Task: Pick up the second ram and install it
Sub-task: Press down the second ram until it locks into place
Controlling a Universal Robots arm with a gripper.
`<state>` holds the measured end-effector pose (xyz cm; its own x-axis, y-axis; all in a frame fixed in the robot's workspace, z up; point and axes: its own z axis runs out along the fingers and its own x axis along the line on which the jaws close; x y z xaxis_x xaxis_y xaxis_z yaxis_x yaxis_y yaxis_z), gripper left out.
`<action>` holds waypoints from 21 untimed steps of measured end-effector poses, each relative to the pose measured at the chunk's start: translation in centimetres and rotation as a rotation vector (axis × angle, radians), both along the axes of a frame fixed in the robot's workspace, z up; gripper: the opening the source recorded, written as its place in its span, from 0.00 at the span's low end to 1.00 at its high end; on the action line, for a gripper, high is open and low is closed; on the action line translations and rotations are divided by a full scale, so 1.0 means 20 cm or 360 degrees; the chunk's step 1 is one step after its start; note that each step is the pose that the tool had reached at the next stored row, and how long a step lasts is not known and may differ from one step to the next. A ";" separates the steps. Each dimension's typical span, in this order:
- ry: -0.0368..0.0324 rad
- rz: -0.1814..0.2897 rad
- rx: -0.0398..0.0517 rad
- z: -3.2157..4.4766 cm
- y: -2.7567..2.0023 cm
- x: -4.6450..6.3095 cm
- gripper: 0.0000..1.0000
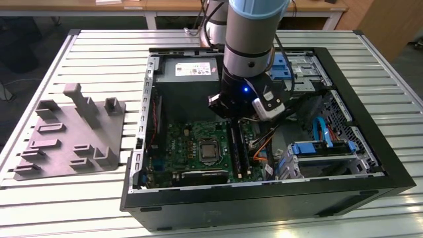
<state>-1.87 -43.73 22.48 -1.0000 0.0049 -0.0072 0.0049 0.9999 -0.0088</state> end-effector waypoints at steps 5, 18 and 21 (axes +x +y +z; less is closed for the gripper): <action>0.0000 0.0000 -0.0010 0.000 -0.080 -0.01 0.10; 0.0005 0.0000 -0.0074 -0.015 -0.262 -0.01 0.10; 0.0005 0.0000 -0.0083 -0.016 -0.317 -0.01 0.10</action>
<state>-2.05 -50.08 22.16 -1.0000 0.0043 -0.0044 0.0046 0.9981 -0.0608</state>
